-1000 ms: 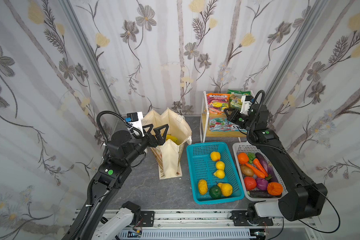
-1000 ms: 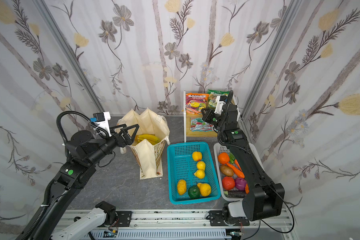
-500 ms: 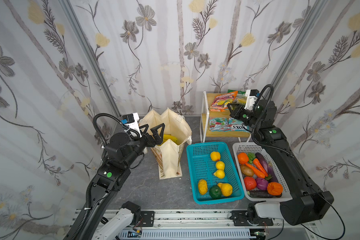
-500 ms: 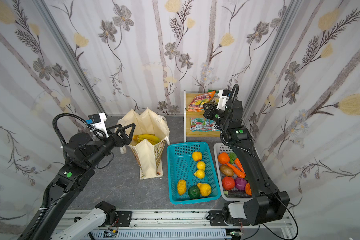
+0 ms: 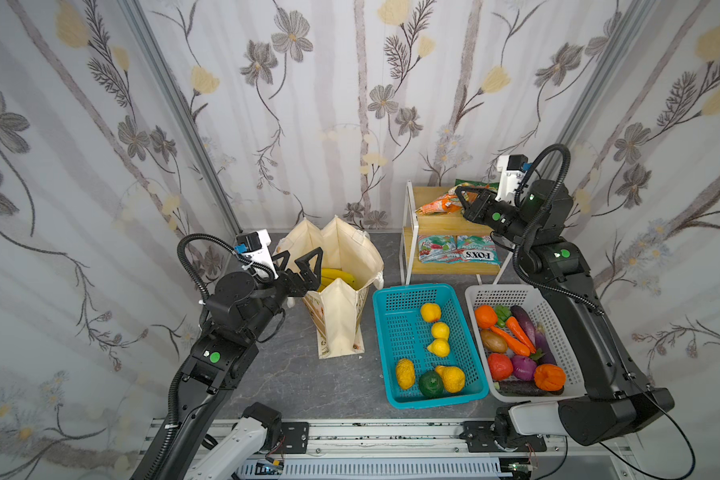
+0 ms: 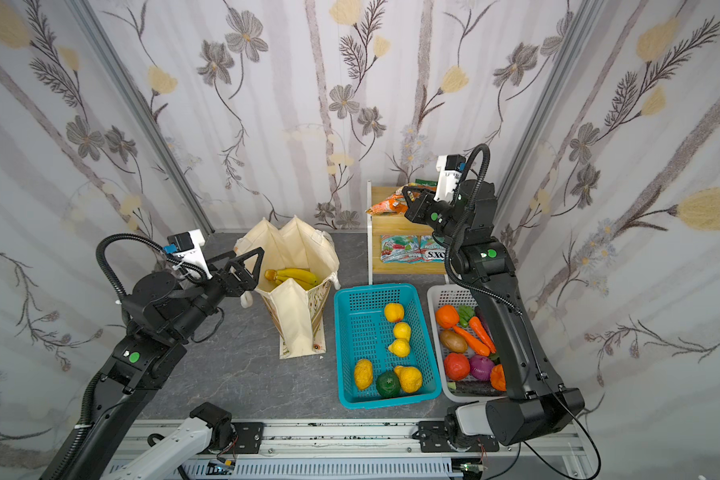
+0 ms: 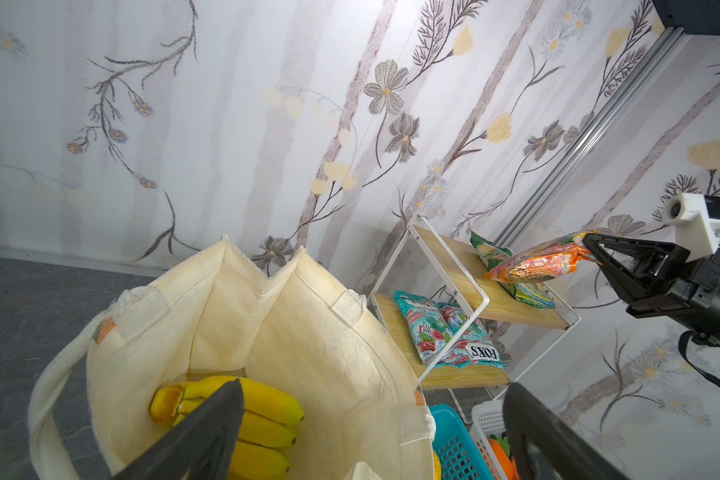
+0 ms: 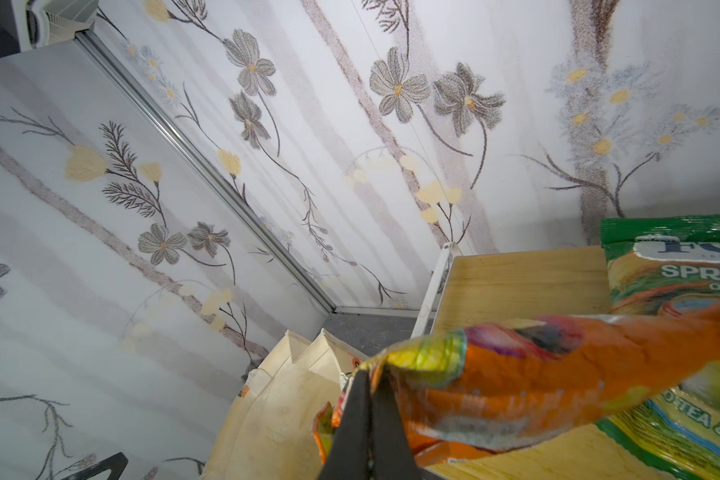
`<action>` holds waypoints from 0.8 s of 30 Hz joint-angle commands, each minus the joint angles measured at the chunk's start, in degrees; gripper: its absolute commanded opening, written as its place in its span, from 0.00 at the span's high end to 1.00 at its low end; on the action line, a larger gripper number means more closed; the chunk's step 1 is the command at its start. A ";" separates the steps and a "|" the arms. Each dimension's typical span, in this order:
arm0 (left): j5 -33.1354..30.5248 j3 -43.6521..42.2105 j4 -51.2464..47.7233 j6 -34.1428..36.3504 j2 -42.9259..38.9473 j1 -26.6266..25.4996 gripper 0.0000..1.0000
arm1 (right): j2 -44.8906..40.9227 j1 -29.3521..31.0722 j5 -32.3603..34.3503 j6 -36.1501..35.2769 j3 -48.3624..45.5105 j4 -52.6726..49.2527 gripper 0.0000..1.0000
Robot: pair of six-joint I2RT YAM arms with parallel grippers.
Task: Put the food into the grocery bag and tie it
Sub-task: 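Lift the orange candy bag off the shelf and carry it over the tote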
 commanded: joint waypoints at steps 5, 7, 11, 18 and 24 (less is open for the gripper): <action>-2.59 -0.67 1.85 -1.51 -0.08 0.10 0.00 | -1.49 5.24 4.25 -3.99 5.41 -2.42 1.00; -2.60 -0.68 1.77 -1.70 -0.02 0.15 0.00 | -2.05 7.24 5.42 -4.29 6.33 -2.85 1.00; -3.23 -0.98 1.77 -2.03 -0.15 0.24 0.00 | -2.25 12.32 6.58 -4.33 6.76 -2.72 1.00; -1.99 -0.98 0.66 -3.62 -1.48 3.30 0.00 | 1.33 22.32 7.98 -4.33 7.46 -2.04 1.00; 3.24 -2.04 -1.90 -6.26 0.01 12.90 0.00 | 8.90 28.73 7.83 -4.42 10.77 -1.97 1.00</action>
